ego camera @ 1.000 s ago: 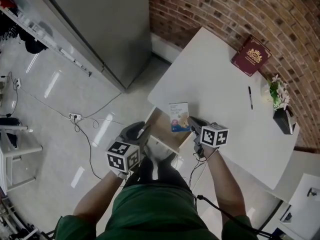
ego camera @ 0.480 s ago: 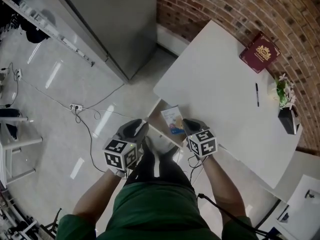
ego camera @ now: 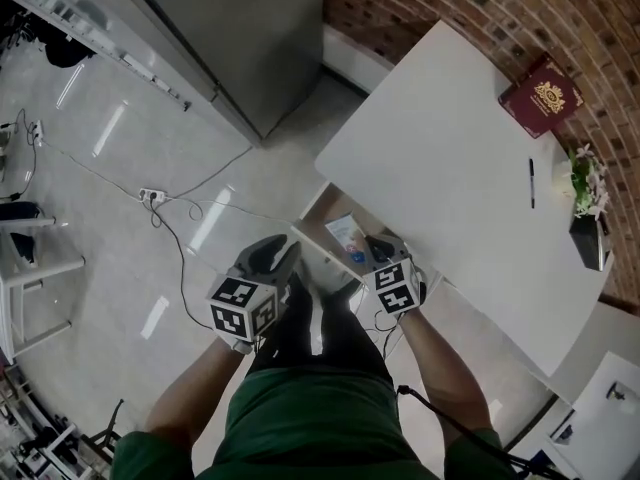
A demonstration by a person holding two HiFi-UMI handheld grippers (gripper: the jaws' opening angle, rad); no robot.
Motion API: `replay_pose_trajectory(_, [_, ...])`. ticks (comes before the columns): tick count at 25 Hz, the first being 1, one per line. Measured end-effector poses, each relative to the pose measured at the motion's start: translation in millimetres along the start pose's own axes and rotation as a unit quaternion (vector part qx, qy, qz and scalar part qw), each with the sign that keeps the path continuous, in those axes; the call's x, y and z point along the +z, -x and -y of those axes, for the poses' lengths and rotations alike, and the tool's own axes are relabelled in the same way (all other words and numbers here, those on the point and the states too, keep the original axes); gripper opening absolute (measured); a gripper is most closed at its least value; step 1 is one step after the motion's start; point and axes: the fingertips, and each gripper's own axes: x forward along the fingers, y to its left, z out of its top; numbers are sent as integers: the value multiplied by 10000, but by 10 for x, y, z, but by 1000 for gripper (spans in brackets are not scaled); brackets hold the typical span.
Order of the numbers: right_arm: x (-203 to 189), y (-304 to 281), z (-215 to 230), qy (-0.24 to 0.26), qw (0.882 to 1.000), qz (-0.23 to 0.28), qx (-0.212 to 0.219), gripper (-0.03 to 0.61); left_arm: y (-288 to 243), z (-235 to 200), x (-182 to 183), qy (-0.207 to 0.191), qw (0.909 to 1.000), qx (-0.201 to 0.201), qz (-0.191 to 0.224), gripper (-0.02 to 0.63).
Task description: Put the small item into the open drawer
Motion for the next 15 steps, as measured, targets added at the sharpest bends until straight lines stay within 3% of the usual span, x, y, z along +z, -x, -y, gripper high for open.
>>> replay_pose_trajectory(15, [-459, -870, 79, 569, 9964, -610, -170, 8, -120, -280, -432, 166, 9993, 132, -313, 104])
